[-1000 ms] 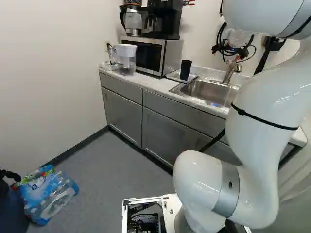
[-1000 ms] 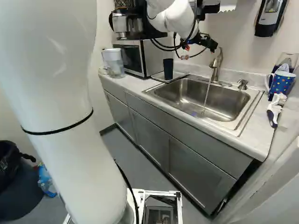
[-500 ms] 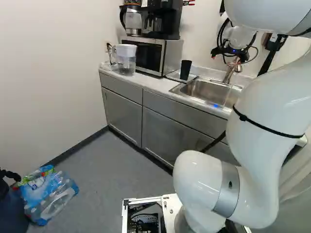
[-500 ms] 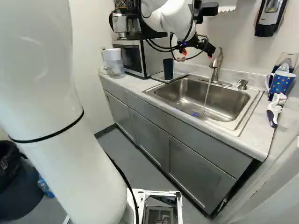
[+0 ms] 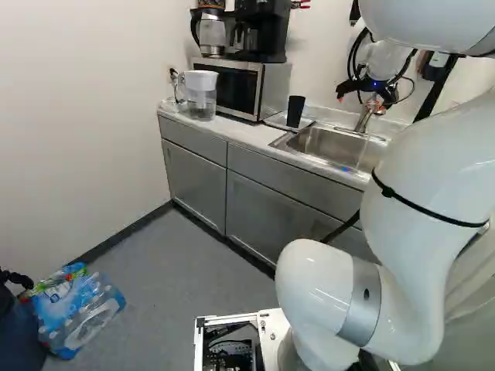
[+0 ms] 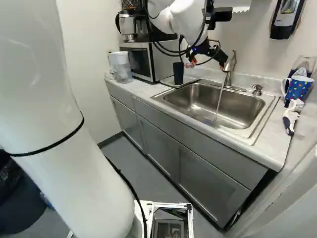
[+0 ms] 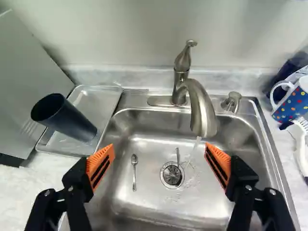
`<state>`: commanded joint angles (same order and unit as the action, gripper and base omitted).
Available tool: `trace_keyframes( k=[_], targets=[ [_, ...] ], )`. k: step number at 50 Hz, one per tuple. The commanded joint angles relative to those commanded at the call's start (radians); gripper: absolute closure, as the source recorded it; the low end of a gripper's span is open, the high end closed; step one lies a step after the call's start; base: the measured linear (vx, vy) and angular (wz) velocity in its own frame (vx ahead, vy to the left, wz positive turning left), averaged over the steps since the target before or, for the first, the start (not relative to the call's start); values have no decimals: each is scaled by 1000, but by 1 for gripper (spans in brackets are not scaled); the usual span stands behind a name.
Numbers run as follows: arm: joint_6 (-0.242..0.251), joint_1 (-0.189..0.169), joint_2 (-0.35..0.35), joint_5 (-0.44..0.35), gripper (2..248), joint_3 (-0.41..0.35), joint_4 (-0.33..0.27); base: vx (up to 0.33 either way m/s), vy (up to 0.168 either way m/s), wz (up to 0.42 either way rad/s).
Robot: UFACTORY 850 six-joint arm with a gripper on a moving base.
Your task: Rinse the cup and place it in the tray
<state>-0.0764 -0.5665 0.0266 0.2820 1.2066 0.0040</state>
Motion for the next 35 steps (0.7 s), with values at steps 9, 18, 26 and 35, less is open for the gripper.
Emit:
trace_keyframes(
  k=[9, 18, 26, 35],
  targets=[
    [0, -8, -12, 39, 3, -12, 0, 0, 0, 0],
    [0, -18, -23, 78, 3, -23, 0, 0, 0, 0],
    [0, -27, -32, 111, 3, -33, 0, 0, 0, 0],
    [0, -32, -37, 136, 3, -37, 0, 0, 0, 0]
  ],
)
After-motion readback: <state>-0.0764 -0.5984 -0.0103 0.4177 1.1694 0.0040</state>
